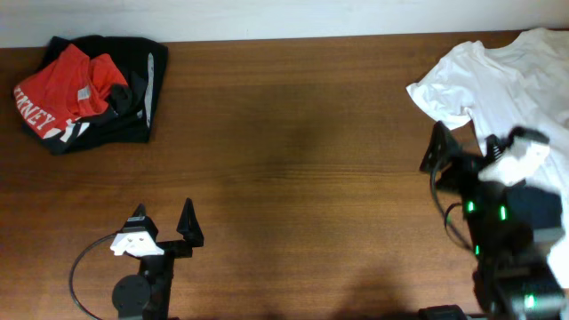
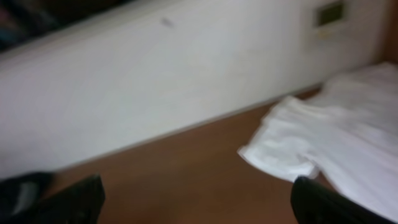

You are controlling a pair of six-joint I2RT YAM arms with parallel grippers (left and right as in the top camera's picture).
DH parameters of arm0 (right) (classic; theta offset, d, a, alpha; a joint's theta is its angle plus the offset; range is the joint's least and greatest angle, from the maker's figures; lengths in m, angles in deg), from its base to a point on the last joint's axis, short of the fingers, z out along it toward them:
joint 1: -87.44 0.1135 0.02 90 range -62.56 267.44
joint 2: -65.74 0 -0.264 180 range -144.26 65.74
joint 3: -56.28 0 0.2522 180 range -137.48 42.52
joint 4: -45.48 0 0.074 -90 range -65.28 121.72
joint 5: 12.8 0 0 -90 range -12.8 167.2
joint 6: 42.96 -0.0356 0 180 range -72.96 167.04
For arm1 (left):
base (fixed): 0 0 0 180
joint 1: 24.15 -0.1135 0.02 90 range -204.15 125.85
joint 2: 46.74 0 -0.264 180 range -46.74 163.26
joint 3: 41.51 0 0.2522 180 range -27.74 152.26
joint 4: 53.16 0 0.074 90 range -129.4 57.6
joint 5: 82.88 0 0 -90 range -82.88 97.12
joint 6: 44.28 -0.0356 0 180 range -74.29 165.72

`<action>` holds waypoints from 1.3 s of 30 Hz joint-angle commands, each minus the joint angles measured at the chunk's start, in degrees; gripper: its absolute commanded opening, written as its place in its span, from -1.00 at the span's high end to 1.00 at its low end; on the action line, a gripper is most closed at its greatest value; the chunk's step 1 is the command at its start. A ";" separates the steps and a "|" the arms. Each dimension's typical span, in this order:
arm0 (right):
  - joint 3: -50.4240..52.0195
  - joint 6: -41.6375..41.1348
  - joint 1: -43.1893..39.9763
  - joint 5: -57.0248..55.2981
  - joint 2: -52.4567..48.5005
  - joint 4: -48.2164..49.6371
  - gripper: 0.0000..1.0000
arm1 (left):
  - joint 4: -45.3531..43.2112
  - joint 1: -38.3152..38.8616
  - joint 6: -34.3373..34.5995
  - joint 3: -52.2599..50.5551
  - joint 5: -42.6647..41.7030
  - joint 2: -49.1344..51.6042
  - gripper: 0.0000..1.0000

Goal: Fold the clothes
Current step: 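Reach the right gripper toward the white T-shirt's left edge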

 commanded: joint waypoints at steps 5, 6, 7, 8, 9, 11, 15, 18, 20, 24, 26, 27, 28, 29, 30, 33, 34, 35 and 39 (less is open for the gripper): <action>-25.00 2.47 -10.19 -9.38 -24.17 -34.69 -0.98 | 0.11 0.13 -0.72 -0.35 0.26 -0.28 -0.98; -26.82 2.47 -12.48 -6.21 -26.69 -38.91 -0.97 | 0.11 0.13 -0.70 -0.35 0.24 -0.28 -0.98; -27.69 2.47 -14.95 -1.64 -28.96 -42.18 -0.97 | 0.11 0.13 -0.70 -0.35 0.24 -0.28 -0.98; -27.69 2.47 -16.96 1.38 -30.64 -43.93 -0.97 | 0.11 0.13 -0.70 -0.35 0.24 -0.28 -0.98; -27.69 2.45 -18.91 3.45 -32.68 -45.94 -0.97 | 0.07 0.13 -0.70 -0.35 0.28 -0.28 -0.98; -27.69 2.45 -21.11 4.07 -35.93 -49.81 -0.97 | -4.79 0.13 -0.66 -0.31 -3.06 -0.28 -0.98; -27.69 2.45 -22.58 4.09 -38.36 -53.88 -0.97 | -14.82 0.13 1.18 -0.31 -11.87 -0.28 -0.98; -27.69 2.25 -22.58 4.11 -37.86 -53.64 -0.97 | -20.28 0.13 4.98 0.35 -13.16 -0.28 -0.98; -27.69 2.25 -22.58 4.11 -37.88 -53.68 -0.97 | -20.48 0.13 5.16 2.80 -13.14 0.09 -0.98; -27.69 2.23 -22.58 4.33 -37.88 -54.60 -0.97 | -20.50 0.13 5.16 10.84 -13.44 7.82 -0.98; -27.69 2.25 -22.58 4.57 -37.88 -54.73 -0.97 | -20.48 0.13 5.14 16.48 -15.69 14.82 -0.98; -27.69 2.25 -22.58 4.57 -37.88 -54.75 -0.97 | -20.46 0.13 5.11 21.88 -19.56 21.77 -0.98; -27.69 2.25 -22.58 4.92 -37.88 -54.86 -0.97 | -20.46 0.13 5.11 26.62 -23.80 27.98 -0.98; -27.69 2.25 -22.58 5.60 -37.88 -55.10 -0.97 | -20.41 0.13 5.14 31.61 -28.57 34.21 -0.98; -27.69 2.25 -22.58 6.05 -37.88 -55.41 -0.97 | -20.26 0.13 5.16 35.76 -33.27 39.10 -0.98; -27.69 2.25 -22.58 6.69 -37.88 -56.30 -0.97 | -26.18 0.13 5.46 49.13 -53.81 54.80 -0.98; -27.69 2.27 -22.58 6.69 -37.88 -56.48 -0.97 | -29.88 0.15 6.01 50.95 -57.59 57.46 -0.98; -27.69 2.27 -22.58 6.67 -37.92 -56.98 -0.97 | -35.21 0.20 6.08 53.37 -61.79 61.26 -0.98; -27.69 2.27 -22.58 6.67 -37.92 -58.36 -0.97 | -33.62 3.28 10.25 64.65 -61.40 72.89 -0.98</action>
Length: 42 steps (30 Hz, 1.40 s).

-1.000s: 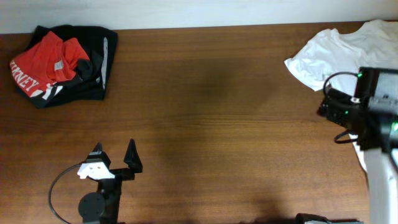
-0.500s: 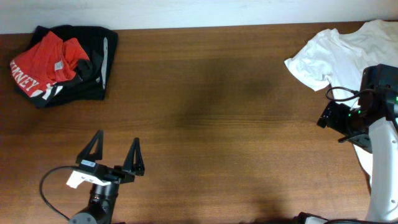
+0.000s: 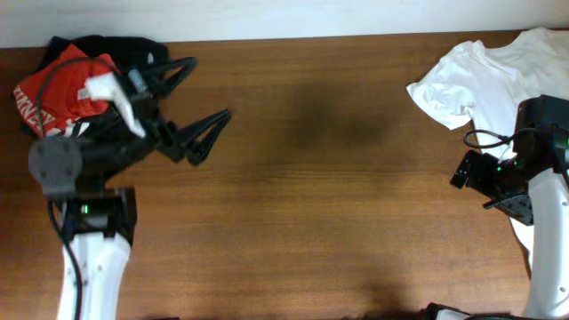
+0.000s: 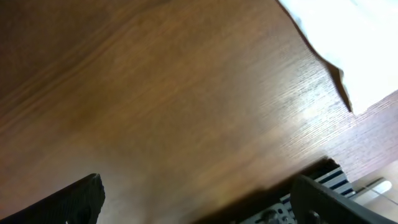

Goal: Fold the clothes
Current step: 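Reach the right gripper toward the white T-shirt's left edge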

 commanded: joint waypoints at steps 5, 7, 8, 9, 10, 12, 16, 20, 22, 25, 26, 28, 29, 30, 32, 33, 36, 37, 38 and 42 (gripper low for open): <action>-0.74 -0.24 -0.20 0.11 0.55 -0.20 -0.97 | 28.63 9.14 -2.03 24.72 -0.90 16.11 -0.98; -0.74 -0.24 -0.20 0.11 0.55 -0.63 -0.97 | 36.72 11.30 -4.81 28.20 2.80 17.77 -0.98; -0.74 -0.24 -0.20 0.11 0.55 -1.18 -0.97 | 36.96 12.83 -5.79 28.70 3.61 18.10 -0.98; -0.74 -0.24 -0.20 0.11 0.55 -1.77 -0.97 | 37.03 13.81 -5.79 28.70 3.63 18.10 -0.98; -0.74 -0.24 -0.20 0.11 0.55 -1.95 -0.97 | 37.07 14.23 -5.77 28.70 3.63 18.10 -0.98; -0.74 -0.24 -0.20 0.11 0.55 -1.97 -0.97 | 36.72 15.10 -5.77 28.70 6.80 18.25 -0.98; -0.74 -0.24 -0.20 0.11 0.55 -1.90 -0.97 | 44.85 18.80 -5.60 30.32 28.76 18.18 -0.98; -0.74 -0.24 -0.20 0.11 0.55 -1.92 -0.97 | 61.51 26.10 -17.99 35.41 55.74 18.21 -0.99; -0.74 -0.24 -0.20 0.11 0.55 -1.90 -0.97 | 64.06 29.73 -22.60 36.13 64.35 18.25 -0.99; -0.74 -0.26 -0.20 0.13 0.55 -1.88 -0.97 | 63.52 33.66 -26.16 36.15 66.38 19.34 -0.99; -0.74 -0.26 -0.20 0.31 0.55 -1.88 -0.97 | 62.88 34.88 -26.27 36.20 66.38 20.61 -0.99; -0.74 -0.24 -0.13 1.05 0.55 -1.90 -0.97 | 62.55 37.44 -29.05 37.42 66.40 24.90 -0.99; -0.74 -0.26 -0.13 2.49 0.55 -1.90 -0.97 | 62.55 38.40 -29.83 38.45 66.38 27.15 -0.99; -0.74 -0.24 -0.13 5.14 0.55 -1.90 -0.97 | 62.53 39.52 -29.83 39.76 66.38 29.90 -0.99; -0.74 -0.24 -0.13 7.63 0.55 -1.95 -0.97 | 61.64 40.83 -29.79 40.92 66.38 34.01 -0.99; -0.74 -0.24 -0.15 7.61 0.55 -1.92 -0.97 | 61.61 41.16 -29.79 40.92 66.38 35.34 -0.99; -0.74 -0.24 -0.15 7.56 0.55 -0.96 -0.97 | 63.69 41.11 -29.79 40.92 67.14 38.71 -0.99; -0.74 -0.22 -0.15 7.56 0.52 0.59 -0.97 | 65.75 40.70 -29.70 40.92 71.01 39.67 -0.99; -0.74 -0.22 -0.15 7.56 0.52 2.03 -0.97 | 67.56 40.04 -27.39 40.92 76.56 40.11 -0.99; -0.74 -0.22 -0.13 7.61 0.46 10.16 -0.98 | 76.98 33.38 -17.25 40.94 91.78 40.26 -0.99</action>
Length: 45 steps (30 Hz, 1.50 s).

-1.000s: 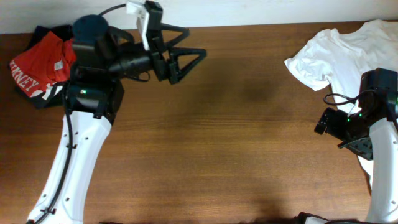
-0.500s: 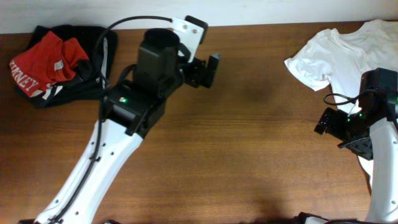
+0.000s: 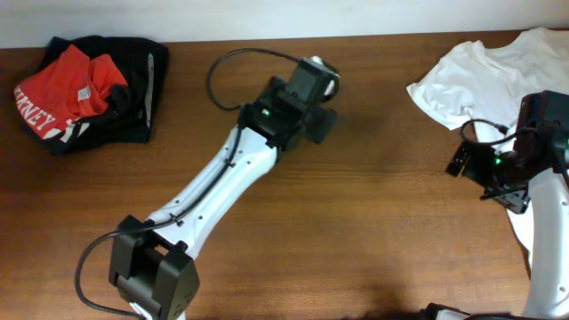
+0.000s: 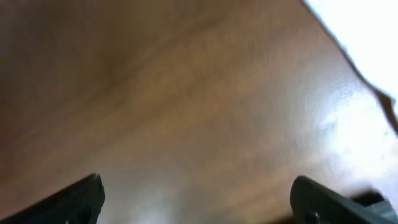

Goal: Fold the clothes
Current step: 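Reach the right gripper toward the white T-shirt's left edge, then grasp the white T-shirt with the right gripper and drag it left to center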

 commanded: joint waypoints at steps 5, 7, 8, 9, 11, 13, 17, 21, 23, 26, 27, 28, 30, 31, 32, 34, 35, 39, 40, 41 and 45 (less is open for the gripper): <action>-1.05 5.20 -0.02 3.30 -5.92 10.99 -0.93 | 18.64 -15.63 6.62 1.31 -5.25 0.17 -0.99; -2.93 7.32 0.04 3.30 -11.06 11.72 -0.86 | 20.76 -17.73 6.62 1.31 -8.28 0.17 -0.99; -5.14 9.20 0.39 3.28 -14.40 12.07 -0.85 | 21.73 -18.64 6.60 1.31 -8.24 0.17 -0.99; -7.52 10.23 0.90 2.99 -17.22 12.09 -0.86 | 22.45 -19.26 6.60 1.31 -8.07 0.17 -0.99; -13.70 10.58 2.19 1.92 -23.04 11.89 -0.86 | 24.22 -20.96 6.58 1.31 -7.61 0.17 -0.99; -22.40 10.54 4.20 1.68 -30.42 12.20 -0.74 | 26.60 -23.28 6.60 1.31 -6.34 0.17 -0.99; -28.98 10.54 8.02 -4.94 -38.73 18.36 -0.63 | 28.63 -26.67 6.58 1.31 -6.36 0.17 -0.99; -28.98 10.51 10.45 -6.95 -42.47 27.06 -0.57 | 30.34 -29.51 6.60 1.31 -6.38 0.17 -0.99; -28.98 10.29 10.47 -7.15 -43.63 30.58 -0.56 | 30.32 -29.66 6.60 1.31 -6.38 0.17 -0.99; -28.98 8.04 10.27 -7.37 -46.97 33.90 -0.54 | 30.32 -29.66 6.60 1.31 -6.40 0.17 -0.99; -28.98 7.78 10.27 -7.48 -48.35 34.64 -0.54 | 30.25 -29.66 6.60 1.31 -6.40 0.17 -0.99; -28.98 7.37 10.27 -7.76 -49.29 35.08 -0.54 | 30.23 -29.66 6.60 1.31 -6.40 0.17 -0.99; -28.98 6.75 10.27 -8.00 -51.04 35.80 -0.52 | 30.05 -29.68 6.60 1.31 -6.38 0.17 -0.99; -28.98 6.54 10.25 -8.02 -51.84 36.04 -0.49 | 30.05 -29.66 6.60 1.31 -6.40 0.17 -0.99; -28.98 6.51 10.25 -8.00 -52.02 36.13 -0.47 | 30.03 -29.66 6.60 1.31 -6.40 0.17 -0.99; -28.98 6.51 10.34 -8.20 -52.98 36.87 -0.41 | 29.42 -29.66 6.62 1.31 -6.62 0.17 -0.99; -28.98 6.49 10.38 -8.17 -53.51 37.59 -0.41 | 28.83 -29.66 6.62 1.31 -6.62 0.17 -0.99; -28.98 5.66 10.25 -8.22 -55.93 36.85 -0.41 | 29.49 -29.66 6.60 1.31 -6.58 0.17 -0.99; -28.98 5.57 10.27 -8.09 -56.61 36.48 -0.40 | 29.49 -29.66 6.60 1.31 -6.60 0.17 -0.99; -28.98 5.27 10.43 -7.98 -57.13 36.28 -0.39 | 29.42 -29.66 6.60 1.31 -6.60 0.17 -0.99; -28.98 5.27 10.54 -7.96 -57.42 36.06 -0.39 | 28.92 -29.66 6.60 1.31 -6.58 0.17 -0.99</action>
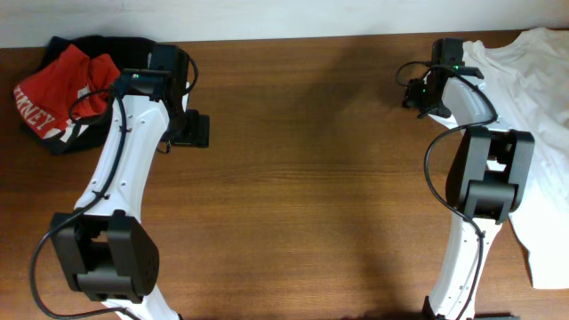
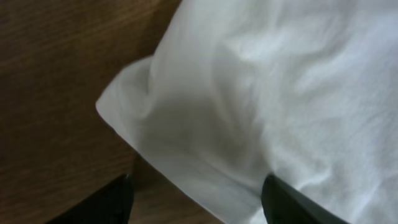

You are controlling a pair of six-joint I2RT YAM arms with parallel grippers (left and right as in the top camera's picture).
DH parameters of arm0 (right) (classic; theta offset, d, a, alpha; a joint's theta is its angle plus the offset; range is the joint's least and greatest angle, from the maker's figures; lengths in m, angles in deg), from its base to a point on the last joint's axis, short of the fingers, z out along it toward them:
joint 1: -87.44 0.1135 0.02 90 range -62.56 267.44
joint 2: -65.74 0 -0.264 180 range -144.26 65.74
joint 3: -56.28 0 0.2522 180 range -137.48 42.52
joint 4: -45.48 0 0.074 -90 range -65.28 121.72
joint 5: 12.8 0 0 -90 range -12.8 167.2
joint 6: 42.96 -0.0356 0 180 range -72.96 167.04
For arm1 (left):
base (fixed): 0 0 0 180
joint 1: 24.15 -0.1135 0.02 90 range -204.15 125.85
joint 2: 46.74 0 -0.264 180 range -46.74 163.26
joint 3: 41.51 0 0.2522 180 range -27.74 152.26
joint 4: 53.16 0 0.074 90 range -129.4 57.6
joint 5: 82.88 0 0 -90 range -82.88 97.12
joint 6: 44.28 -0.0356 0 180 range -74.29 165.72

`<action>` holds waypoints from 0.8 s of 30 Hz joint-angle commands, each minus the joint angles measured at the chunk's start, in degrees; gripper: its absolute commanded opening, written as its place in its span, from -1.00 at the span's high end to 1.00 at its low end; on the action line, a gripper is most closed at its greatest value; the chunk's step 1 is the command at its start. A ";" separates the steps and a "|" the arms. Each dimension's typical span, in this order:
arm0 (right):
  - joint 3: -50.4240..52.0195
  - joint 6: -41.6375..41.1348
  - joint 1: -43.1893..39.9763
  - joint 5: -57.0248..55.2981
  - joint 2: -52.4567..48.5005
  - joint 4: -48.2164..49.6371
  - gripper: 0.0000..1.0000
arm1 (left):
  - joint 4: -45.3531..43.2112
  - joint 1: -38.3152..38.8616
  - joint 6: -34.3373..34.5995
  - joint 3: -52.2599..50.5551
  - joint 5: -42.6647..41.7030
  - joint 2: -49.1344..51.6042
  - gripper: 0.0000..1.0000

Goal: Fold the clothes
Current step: 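Grasp the white T-shirt with the right gripper and drag it left to center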

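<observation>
A white T-shirt point(image 1: 533, 71) lies crumpled at the back right corner. Its sleeve point(image 2: 205, 112) fills the right wrist view. My right gripper point(image 1: 420, 91) point(image 2: 196, 202) is open just over that sleeve's edge, with white cloth showing between the two dark fingertips point(image 2: 109, 202). A pile of black and red clothes point(image 1: 84, 89) sits at the back left. My left gripper point(image 1: 191, 131) hangs to the right of that pile, apart from it; its jaws do not show from above.
Brown wooden table point(image 1: 302, 196) with a pale wall along its back edge. The left arm point(image 1: 124, 160) rises along the left side. The right arm point(image 1: 480, 178) stands in front of the shirt and covers part of it.
The left arm has moved from the table's back middle to beside the black and red pile. My right gripper has moved from in front of the sleeve to right over its edge, still open.
First both arms sat low near the front edge, left gripper open. Then the left gripper was open by the black and red pile, the right beside the shirt. Then the left arm reached the back middle. Now it is back at the pile, the right over the sleeve.
</observation>
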 commanded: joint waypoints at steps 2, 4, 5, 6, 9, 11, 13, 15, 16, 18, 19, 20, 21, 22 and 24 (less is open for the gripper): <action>-0.81 -0.81 0.11 -0.50 -0.85 -0.63 -0.36 | -0.57 -0.17 0.74 0.66 -0.22 0.00 -0.99; -0.81 -0.85 0.11 -0.48 -0.96 -0.72 0.07 | -0.48 -0.17 0.74 0.66 -0.22 0.00 -0.99; -0.81 -1.20 0.15 -0.46 -0.96 -0.74 0.34 | -0.35 -0.17 0.74 0.66 -0.22 0.00 -0.99; -0.81 -2.38 0.33 -0.17 -0.96 -0.79 0.54 | -0.35 -0.17 0.74 0.66 -0.22 0.00 -0.99; -0.81 -2.36 0.76 6.12 -0.96 -0.94 0.89 | -0.37 -0.17 0.74 0.66 -0.22 0.00 -0.99; -0.81 -3.74 1.66 11.17 -0.96 -0.92 0.92 | -0.37 -0.17 0.74 0.66 -0.22 0.00 -0.99; -0.81 -4.98 4.04 17.09 -0.96 -0.85 0.92 | -0.39 -0.17 0.74 0.66 -0.22 0.00 -0.99; -0.81 -5.03 7.78 21.00 -0.96 -1.14 0.92 | -0.39 -0.17 0.76 0.66 -0.22 0.00 -0.99; -0.81 -5.57 9.64 21.84 -0.96 -1.40 0.92 | -0.39 -0.20 0.74 0.66 -0.20 0.00 -0.99; -0.81 -6.88 14.21 24.17 -0.96 -2.36 0.92 | -0.39 -0.20 0.76 0.66 -0.20 0.00 -0.99; -0.81 -6.93 16.50 26.03 -0.96 -3.02 0.92 | -0.39 -0.20 0.76 0.66 -0.20 0.00 -0.99; -0.81 -8.41 19.76 27.78 -0.94 -4.44 0.92 | -0.39 -0.20 0.76 0.66 -0.20 0.00 -0.99; -0.81 -8.81 22.32 29.11 -0.96 -5.49 0.92 | -0.39 -0.20 0.76 0.66 -0.20 0.00 -0.99; -0.81 -8.81 24.06 29.83 -0.94 -6.43 0.92 | -0.42 -0.20 0.76 0.66 -0.20 0.00 -0.99; -0.81 -8.76 29.66 31.54 -0.96 -9.42 0.92 | -0.61 -0.42 0.79 0.66 -0.20 0.00 -0.99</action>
